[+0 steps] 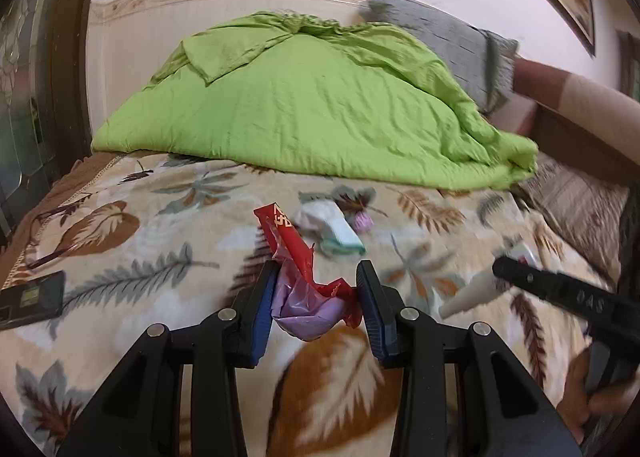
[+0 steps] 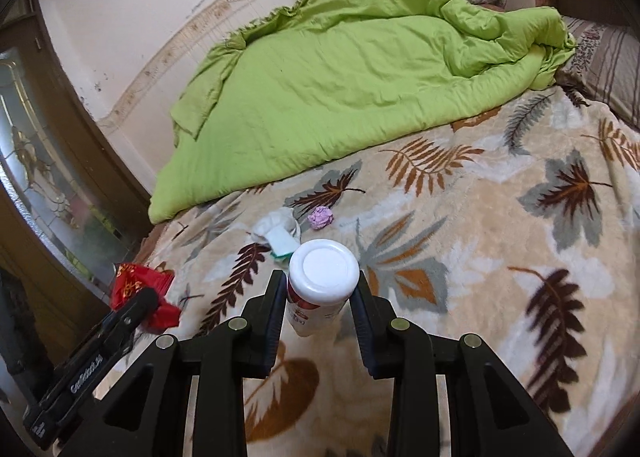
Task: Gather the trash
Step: 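Grasp the white spray bottle with the right tool while the left tool grasps the red-purple wrapper, then hold the spray bottle in the right tool and wrapper in the left above the bed, then carry both items over the red basket and open both tools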
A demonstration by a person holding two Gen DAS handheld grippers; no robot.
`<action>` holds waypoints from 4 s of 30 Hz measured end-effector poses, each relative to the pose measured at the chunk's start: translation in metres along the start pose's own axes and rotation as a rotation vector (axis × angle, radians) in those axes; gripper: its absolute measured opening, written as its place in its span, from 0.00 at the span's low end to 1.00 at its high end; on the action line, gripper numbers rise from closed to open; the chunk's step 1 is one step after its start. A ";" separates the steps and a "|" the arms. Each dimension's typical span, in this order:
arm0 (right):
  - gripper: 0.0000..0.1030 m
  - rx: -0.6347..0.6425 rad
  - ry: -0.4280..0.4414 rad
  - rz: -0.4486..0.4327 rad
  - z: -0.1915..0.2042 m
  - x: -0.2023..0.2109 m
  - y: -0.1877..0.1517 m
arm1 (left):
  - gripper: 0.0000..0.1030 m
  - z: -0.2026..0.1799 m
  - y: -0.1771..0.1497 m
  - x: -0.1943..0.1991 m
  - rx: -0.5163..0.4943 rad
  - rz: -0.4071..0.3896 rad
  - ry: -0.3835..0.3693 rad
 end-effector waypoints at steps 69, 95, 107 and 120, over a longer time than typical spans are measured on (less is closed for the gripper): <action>0.33 0.105 0.027 -0.006 0.014 0.044 -0.064 | 0.37 -0.047 -0.052 -0.008 -0.139 0.008 0.129; 0.33 0.039 0.031 -0.059 -0.009 0.080 -0.062 | 0.37 -0.076 -0.055 0.007 -0.190 -0.029 -0.018; 0.33 -0.140 -0.198 -0.163 -0.130 0.241 -0.124 | 0.38 -0.192 -0.068 0.057 -0.419 -0.039 -0.368; 0.34 -0.410 -0.382 -0.153 -0.247 0.322 -0.195 | 0.47 -0.286 -0.132 0.063 -0.670 0.265 -0.766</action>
Point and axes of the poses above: each gripper's, at about its wrist camera, not at the fingertips, and x roughly against the way its jaws point, z to its left, y to its top, the point moved 5 cm from there along -x, roughly the way its jaws point, and after that the axes turned 12 degrees about z, right-handed, at the moved point
